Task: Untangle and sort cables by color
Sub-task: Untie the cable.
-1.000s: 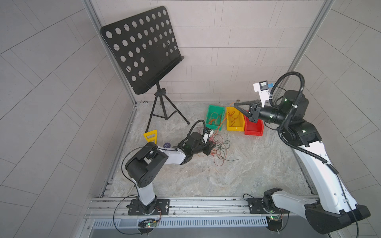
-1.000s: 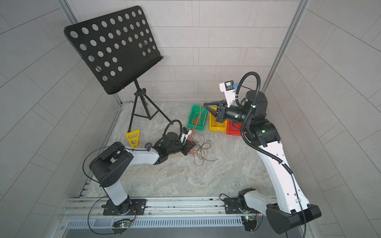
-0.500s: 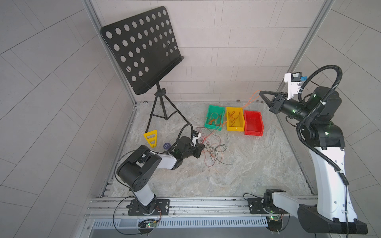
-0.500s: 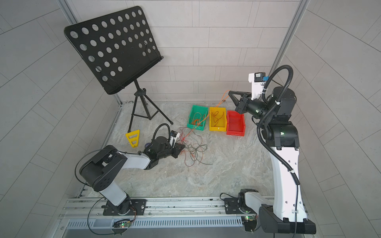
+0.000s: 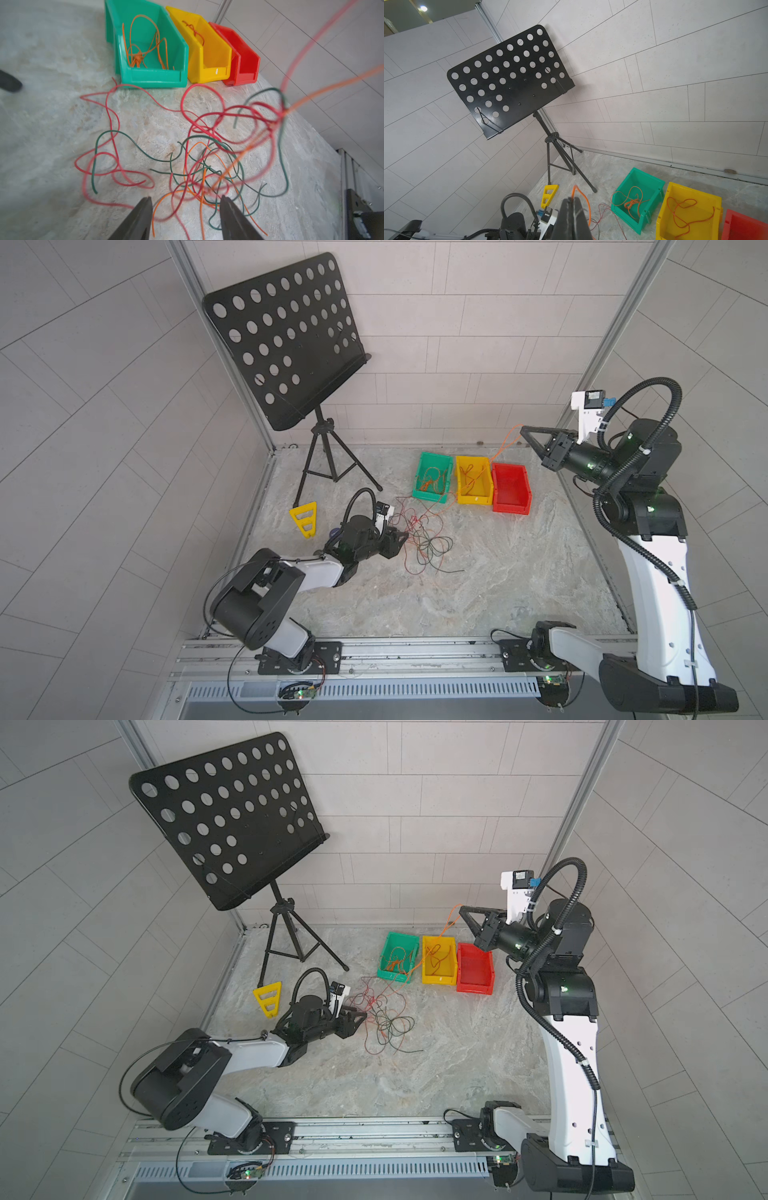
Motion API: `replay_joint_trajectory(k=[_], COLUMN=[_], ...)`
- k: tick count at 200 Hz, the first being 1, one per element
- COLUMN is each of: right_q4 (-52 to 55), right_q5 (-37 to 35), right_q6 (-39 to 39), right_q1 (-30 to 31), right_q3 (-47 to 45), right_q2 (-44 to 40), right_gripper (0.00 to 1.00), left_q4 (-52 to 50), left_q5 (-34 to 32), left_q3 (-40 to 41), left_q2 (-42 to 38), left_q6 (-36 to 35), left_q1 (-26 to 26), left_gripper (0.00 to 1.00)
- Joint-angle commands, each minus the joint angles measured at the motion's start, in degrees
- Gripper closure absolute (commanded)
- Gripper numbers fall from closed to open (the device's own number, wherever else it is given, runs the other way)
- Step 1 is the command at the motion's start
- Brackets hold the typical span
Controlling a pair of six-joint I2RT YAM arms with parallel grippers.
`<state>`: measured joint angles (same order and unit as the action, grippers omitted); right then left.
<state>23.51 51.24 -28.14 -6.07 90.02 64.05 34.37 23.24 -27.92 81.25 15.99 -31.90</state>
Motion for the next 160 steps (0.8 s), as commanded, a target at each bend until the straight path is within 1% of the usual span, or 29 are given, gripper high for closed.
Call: replay_joint_trajectory(k=[1,14,25,43,61,87,116,139,160], right_q4=[-3.9,-7.3,-7.9,-8.1,-8.2,-8.3,-7.9,-7.4,-7.2], right_q5=[1.5,4.2,5.5,6.8,7.2,6.7,6.1,5.9,6.0], right_q6=[-1.5,-3.7,-3.7,-3.2,-2.8,-2.8,-2.4,-2.1,-2.1], right_q1=[-0.2,0.5,1.6,4.2,7.5,12.0,15.4,17.0,18.1], right_q3=[1.2,0.0,-0.5,-0.7,-0.5,0.1,0.8,1.7,1.7], right_q2=[0.1,0.2,0.5,1.0,1.8,3.4,4.5,5.0,4.9], right_gripper=[1.00,1.00,1.00,1.00,1.00,1.00,1.00,1.00,1.00], left_q4=[-8.4,-11.4,-12.7,-14.9,-15.8,-13.9,-10.5,-7.5,-7.5], left_q5=[0.8,1.0,1.7,3.0,5.7,9.8,14.0,14.8,14.1], left_q3=[-0.3,-0.4,-1.0,-4.6,-10.9,-20.7,-30.5,-35.3,-39.8], left_q2=[-7.6,-11.9,-14.6,-17.5,-16.9,-12.4,-5.6,-0.2,4.9], left_q6=[-3.2,-3.3,-3.3,-3.2,-2.9,-3.0,-4.4,-5.2,-5.6], left_q1=[0.3,0.3,0.4,0.3,0.1,-1.7,-5.9,-9.2,-10.6], left_gripper=[0.31,0.25,0.20,0.19,0.18,0.17,0.09,0.04,0.03])
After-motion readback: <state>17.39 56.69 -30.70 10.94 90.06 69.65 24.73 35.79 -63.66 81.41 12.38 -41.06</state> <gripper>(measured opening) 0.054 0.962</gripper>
